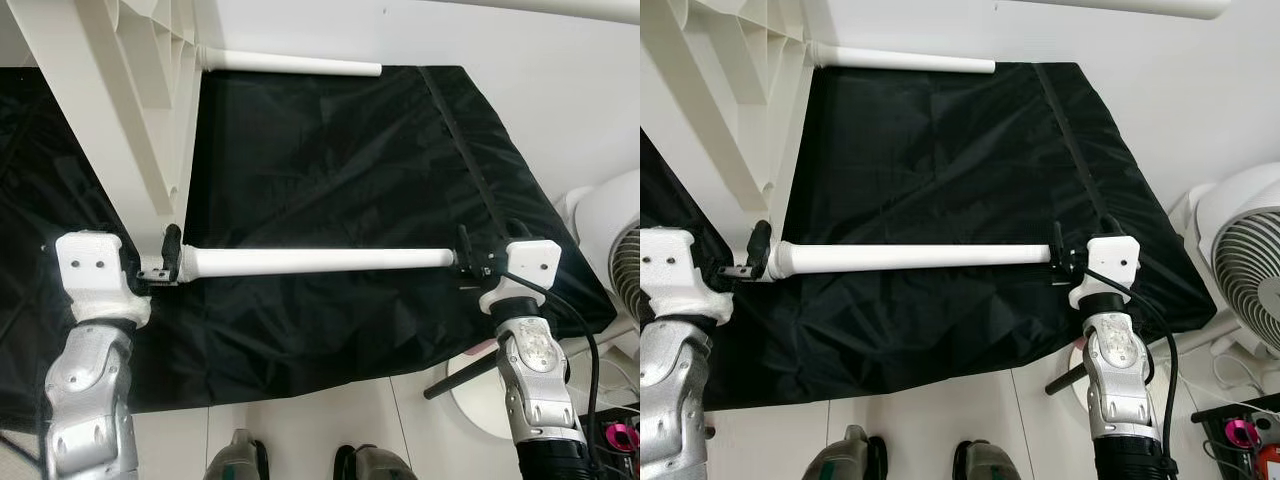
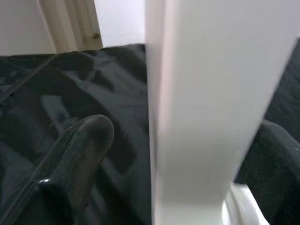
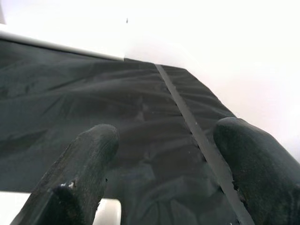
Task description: Building children table
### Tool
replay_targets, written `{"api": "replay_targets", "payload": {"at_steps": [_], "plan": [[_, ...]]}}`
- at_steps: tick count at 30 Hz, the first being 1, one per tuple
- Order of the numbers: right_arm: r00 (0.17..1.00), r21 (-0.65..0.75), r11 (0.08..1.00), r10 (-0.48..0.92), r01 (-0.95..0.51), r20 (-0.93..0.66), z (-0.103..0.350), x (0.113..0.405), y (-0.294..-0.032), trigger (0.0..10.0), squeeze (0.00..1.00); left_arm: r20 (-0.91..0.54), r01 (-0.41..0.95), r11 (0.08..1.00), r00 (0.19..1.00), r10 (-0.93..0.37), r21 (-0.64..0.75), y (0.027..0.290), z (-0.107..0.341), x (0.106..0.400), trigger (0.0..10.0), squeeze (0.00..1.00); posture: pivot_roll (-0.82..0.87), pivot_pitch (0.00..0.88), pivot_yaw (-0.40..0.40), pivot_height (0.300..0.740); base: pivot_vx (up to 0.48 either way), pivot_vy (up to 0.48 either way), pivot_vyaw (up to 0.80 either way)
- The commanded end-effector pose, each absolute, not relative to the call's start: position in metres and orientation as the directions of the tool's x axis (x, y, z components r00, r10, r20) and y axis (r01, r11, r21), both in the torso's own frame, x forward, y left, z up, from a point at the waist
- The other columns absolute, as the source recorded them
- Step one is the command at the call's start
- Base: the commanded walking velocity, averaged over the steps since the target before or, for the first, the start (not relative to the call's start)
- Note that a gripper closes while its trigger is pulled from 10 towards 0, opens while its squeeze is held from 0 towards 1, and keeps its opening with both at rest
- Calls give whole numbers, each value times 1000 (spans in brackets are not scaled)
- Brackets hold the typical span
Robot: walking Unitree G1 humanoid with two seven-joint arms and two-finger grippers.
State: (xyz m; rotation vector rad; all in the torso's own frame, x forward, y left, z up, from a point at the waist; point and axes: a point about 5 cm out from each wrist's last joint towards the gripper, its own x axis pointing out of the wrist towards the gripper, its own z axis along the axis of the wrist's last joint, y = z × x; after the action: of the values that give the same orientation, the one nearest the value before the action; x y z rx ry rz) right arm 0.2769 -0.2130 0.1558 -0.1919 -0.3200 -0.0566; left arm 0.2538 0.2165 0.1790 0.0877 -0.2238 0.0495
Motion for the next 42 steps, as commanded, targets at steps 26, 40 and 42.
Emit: {"api": "replay_targets", "payload": {"at_steps": [26, 40, 42], "plan": [[947, -166, 985, 20, 36, 321, 157, 283, -194, 10000, 0, 220, -297, 947, 938, 266, 121, 243, 171, 312, 10000, 0, -36, 149, 2, 740, 0, 0, 0], [948, -168, 985, 17, 39, 319, 156, 284, -194, 10000, 0, 295, -310, 944, 918, 266, 113, 257, 178, 308, 0, 0, -35, 144, 1, 740, 0, 0, 0], [948, -168, 985, 17, 39, 319, 156, 283, -194, 10000, 0, 298, -313, 943, 916, 268, 113, 259, 178, 307, 0, 0, -35, 144, 1, 740, 0, 0, 0]]}}
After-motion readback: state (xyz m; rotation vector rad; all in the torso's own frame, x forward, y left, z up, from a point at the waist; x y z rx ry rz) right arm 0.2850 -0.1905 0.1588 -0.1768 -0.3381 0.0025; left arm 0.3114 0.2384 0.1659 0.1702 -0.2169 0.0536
